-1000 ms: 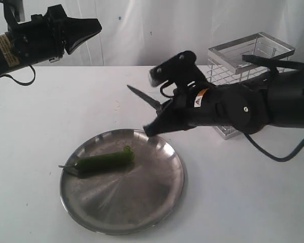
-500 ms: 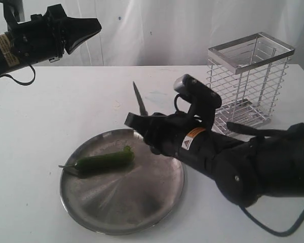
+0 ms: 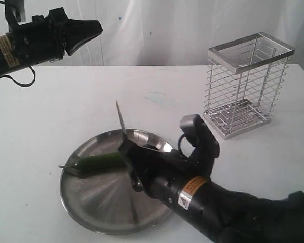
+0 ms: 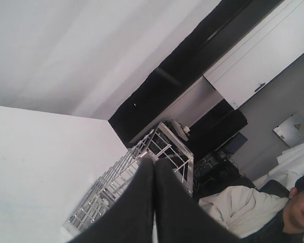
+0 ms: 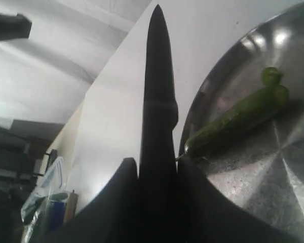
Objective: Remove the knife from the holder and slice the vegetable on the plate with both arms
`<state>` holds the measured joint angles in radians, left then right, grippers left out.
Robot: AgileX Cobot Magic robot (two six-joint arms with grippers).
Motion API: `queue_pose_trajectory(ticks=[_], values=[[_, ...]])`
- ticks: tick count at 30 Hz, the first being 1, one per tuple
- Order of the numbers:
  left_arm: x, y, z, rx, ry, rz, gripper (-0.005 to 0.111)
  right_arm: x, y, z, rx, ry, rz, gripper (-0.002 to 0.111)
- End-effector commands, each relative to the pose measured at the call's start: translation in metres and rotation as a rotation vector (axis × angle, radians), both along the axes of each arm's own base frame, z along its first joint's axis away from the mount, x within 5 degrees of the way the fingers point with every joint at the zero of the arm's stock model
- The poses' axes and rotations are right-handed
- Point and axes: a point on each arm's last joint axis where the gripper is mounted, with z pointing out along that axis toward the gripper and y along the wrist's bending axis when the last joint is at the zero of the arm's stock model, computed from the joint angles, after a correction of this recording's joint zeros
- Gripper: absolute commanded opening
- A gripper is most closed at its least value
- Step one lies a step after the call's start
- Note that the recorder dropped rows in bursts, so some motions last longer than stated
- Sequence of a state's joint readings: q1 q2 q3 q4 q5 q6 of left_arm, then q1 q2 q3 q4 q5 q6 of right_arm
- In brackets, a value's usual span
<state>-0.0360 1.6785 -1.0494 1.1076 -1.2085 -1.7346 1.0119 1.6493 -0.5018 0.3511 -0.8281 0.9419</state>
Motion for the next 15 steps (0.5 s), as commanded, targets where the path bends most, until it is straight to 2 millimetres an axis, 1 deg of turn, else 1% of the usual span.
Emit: queue_pose_trajectory(ticks=[1,4,8,12,15], values=[[-0.005,-0.002,0.003,0.064,-0.067,-0.025,0.000,-0.011,-0.012,-0.008,0.125,0.092,-0.018,0.000],[-0.010,-0.013,-0.002,0.184,-0.135,-0.091,0.000,-0.016,-0.013,-0.012,0.119,0.110,0.028,0.000],[-0.016,-0.032,-0.013,0.351,-0.177,-0.168,0.000,-0.018,-0.013,-0.013,0.125,0.117,0.040,0.000],[-0.021,-0.046,-0.016,0.420,-0.233,-0.210,0.000,-0.020,-0.014,-0.019,0.078,0.181,0.043,0.000],[-0.022,-0.049,-0.020,0.466,-0.230,-0.213,0.000,-0.022,-0.014,-0.023,0.051,0.199,0.055,0.000]])
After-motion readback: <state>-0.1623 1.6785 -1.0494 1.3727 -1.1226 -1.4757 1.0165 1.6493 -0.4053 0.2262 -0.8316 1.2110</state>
